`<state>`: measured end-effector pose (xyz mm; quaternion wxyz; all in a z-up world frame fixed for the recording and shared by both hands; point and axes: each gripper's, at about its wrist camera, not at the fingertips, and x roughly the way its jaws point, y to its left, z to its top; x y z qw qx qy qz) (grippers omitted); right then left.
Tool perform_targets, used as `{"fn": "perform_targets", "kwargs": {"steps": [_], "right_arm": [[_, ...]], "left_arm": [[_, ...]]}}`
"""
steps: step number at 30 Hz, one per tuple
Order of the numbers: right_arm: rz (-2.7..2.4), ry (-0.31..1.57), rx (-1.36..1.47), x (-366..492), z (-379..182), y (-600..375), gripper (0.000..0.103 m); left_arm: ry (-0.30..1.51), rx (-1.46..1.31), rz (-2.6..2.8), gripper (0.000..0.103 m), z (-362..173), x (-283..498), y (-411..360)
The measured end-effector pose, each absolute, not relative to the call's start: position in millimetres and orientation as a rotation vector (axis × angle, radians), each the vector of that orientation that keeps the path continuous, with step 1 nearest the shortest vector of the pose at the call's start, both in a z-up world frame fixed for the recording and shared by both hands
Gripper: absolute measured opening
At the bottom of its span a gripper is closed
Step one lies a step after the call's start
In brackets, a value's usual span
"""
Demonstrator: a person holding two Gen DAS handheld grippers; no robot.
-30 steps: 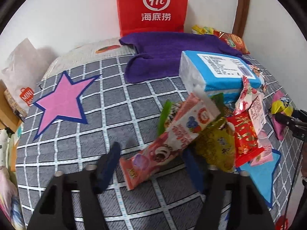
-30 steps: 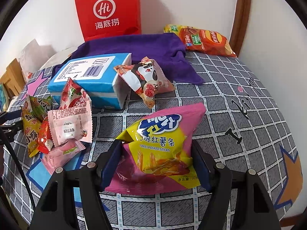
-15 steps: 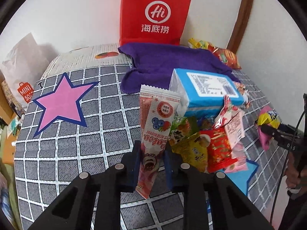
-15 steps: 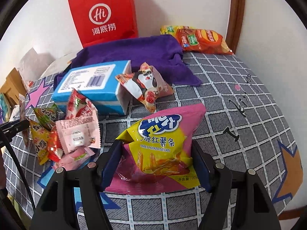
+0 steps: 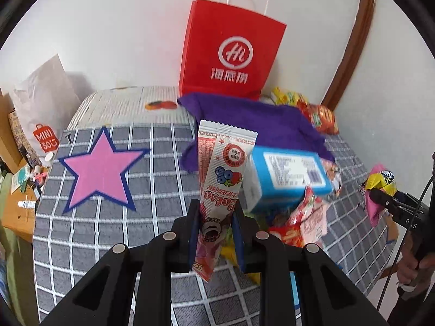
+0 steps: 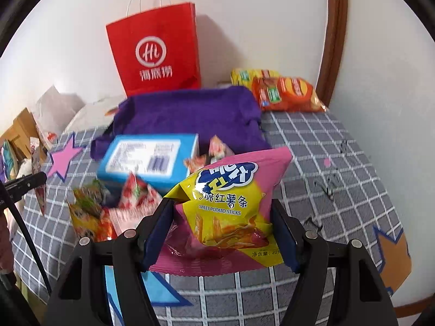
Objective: Organize snacks
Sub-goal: 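Carry both held snacks toward the purple towel by the red bag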
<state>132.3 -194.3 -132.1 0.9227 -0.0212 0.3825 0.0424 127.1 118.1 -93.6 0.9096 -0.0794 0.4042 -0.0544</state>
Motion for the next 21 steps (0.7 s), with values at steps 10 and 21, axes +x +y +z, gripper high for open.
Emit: {"fn": "perform_targets", "kwargs": {"steps": [10, 21], "right_arm": [[0.103, 0.728, -0.043, 175.9, -84.7, -182.7, 0.070], [0.137, 0.701, -0.060, 234.2, -54.0, -169.9, 0.070]], "left_arm": [[0.795, -0.153, -0.091, 0.021, -59.1, 168.0, 117.8], [0.778, -0.146, -0.076, 0.021, -40.5, 216.1, 120.8]]}}
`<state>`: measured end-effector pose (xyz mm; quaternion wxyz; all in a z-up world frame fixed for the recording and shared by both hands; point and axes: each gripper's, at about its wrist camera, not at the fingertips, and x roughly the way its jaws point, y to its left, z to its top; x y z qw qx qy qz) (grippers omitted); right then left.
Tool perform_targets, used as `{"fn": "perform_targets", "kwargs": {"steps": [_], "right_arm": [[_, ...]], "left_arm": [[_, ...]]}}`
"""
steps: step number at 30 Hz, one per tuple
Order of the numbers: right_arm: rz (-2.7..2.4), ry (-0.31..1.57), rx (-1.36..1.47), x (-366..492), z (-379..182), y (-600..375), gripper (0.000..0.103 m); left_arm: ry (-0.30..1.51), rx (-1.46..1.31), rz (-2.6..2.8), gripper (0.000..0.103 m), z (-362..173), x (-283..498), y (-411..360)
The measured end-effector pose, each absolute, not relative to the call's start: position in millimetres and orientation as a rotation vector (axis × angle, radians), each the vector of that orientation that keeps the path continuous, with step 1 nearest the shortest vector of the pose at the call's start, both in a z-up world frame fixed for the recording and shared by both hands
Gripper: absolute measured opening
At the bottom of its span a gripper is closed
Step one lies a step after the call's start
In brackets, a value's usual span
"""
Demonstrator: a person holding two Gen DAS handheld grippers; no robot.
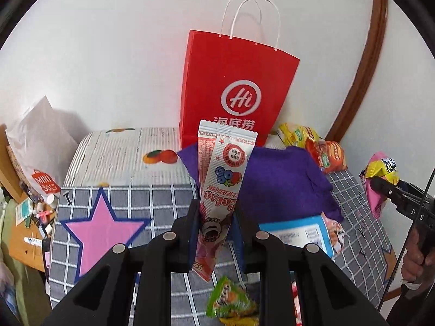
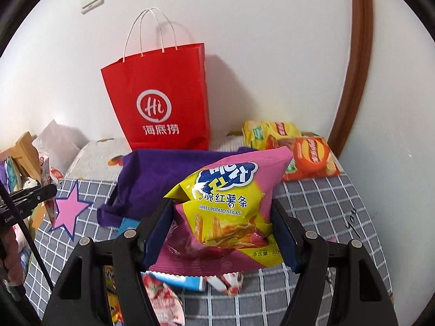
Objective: Organize snacks
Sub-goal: 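Carry both held snacks toward the purple towel by the red bag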
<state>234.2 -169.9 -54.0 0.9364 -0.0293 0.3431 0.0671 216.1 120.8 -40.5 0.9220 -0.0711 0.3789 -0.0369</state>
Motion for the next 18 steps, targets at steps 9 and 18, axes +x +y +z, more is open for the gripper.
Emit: {"fn": "perform_targets", "kwargs": {"steps": [9, 18], "right_arm": [[0.199, 0.709, -0.059, 280.0, -55.3, -148.7, 0.070], [0.244, 0.718, -0.063, 324.5, -62.5, -130.5, 0.070]], "left_arm": [[0.793, -0.157, -0.057, 0.021, -45.0, 258.1, 123.3], [0.807, -0.170, -0.067, 0.021, -55.2, 301.9, 112.1]]}}
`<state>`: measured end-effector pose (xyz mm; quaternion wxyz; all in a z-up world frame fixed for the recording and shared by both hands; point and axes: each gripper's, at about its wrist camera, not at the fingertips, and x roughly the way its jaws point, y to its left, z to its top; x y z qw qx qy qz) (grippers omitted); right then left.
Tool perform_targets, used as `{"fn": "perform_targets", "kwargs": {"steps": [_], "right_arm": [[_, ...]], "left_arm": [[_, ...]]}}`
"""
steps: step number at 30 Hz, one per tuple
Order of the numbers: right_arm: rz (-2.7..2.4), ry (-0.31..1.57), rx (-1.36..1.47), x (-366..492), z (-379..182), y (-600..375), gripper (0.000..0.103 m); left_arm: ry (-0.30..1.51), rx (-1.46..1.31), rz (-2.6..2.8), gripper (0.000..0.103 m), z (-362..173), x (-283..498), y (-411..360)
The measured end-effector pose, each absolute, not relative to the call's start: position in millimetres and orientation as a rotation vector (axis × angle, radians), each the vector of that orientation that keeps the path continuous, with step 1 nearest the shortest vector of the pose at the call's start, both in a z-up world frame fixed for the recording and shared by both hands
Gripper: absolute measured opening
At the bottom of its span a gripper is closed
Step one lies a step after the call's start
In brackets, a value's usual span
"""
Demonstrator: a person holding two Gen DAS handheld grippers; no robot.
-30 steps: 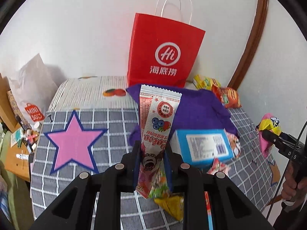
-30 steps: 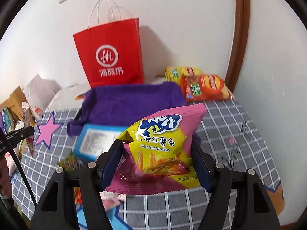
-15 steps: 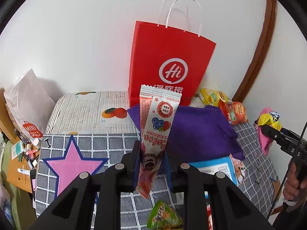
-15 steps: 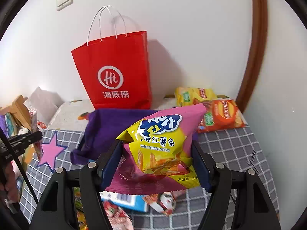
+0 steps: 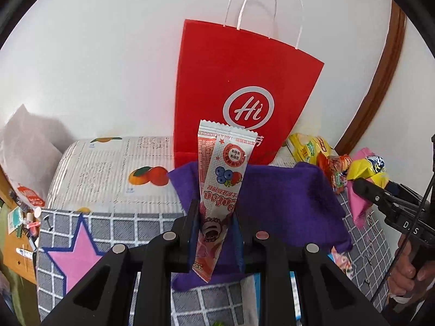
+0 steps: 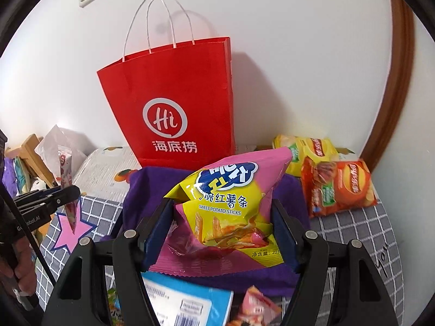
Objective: Organize snacks
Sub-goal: 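Carry both held snacks toward the purple towel by the red bag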
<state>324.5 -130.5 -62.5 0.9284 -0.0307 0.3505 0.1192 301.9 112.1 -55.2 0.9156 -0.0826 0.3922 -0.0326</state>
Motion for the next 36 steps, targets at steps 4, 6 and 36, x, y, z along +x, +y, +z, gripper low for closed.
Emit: {"fn": "perform_targets", "kwargs": {"steps": [4, 6, 36], "right_arm": [[0.255, 0.709, -0.070, 346.1, -61.4, -125.0, 0.070], [0.259, 0.704, -0.071, 353.9, -60.6, -124.4, 0.070], [0.263, 0.913, -0.135, 434.6, -149.5, -132.2, 0.070]], "left_arm": [[0.814, -0.180, -0.082, 0.021, -61.1, 324.1, 105.6], [0.817, -0.181, -0.088, 0.021, -63.2, 333.5, 101.7], [1.017, -0.154, -0.139, 0.021, -137.9, 409.9, 73.8]]}}
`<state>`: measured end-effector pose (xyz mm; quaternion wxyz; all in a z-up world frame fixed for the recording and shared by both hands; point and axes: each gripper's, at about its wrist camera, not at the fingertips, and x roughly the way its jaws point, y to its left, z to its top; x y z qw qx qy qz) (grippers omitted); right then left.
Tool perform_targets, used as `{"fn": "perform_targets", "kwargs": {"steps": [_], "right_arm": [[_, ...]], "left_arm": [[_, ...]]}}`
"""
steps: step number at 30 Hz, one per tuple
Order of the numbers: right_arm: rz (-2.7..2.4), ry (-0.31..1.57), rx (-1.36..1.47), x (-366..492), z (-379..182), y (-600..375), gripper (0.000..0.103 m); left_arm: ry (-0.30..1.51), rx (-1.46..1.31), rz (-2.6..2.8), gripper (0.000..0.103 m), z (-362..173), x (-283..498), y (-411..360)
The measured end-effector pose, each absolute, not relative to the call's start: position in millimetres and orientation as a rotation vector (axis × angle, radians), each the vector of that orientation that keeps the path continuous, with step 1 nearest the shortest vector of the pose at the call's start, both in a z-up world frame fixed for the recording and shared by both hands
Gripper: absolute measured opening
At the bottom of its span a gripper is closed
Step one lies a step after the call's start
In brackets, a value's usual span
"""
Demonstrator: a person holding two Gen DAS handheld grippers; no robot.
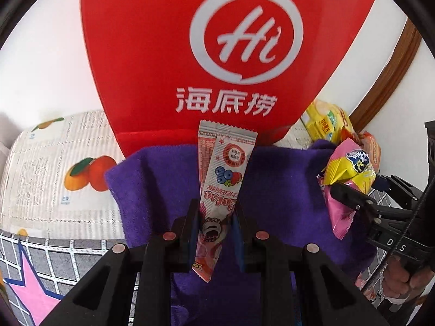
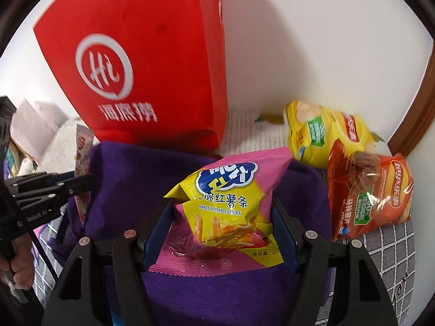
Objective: Organize snacks
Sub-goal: 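Carry both held snacks toward the purple towel by the red bag, then lower both snacks onto the purple towel and open both grippers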
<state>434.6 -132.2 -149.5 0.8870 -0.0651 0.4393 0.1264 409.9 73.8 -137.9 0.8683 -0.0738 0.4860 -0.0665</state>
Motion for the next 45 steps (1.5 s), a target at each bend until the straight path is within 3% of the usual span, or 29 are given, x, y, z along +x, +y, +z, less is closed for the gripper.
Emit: {"fn": "perform_targets", "kwargs": {"steps": [45], "right_arm": [[0.213, 1.016, -0.183, 445.7, -181.5, -122.2, 0.070]], "left_arm": [[1.110, -0.132, -0.141, 0.024, -167.2, 426.7, 51.2]]}}
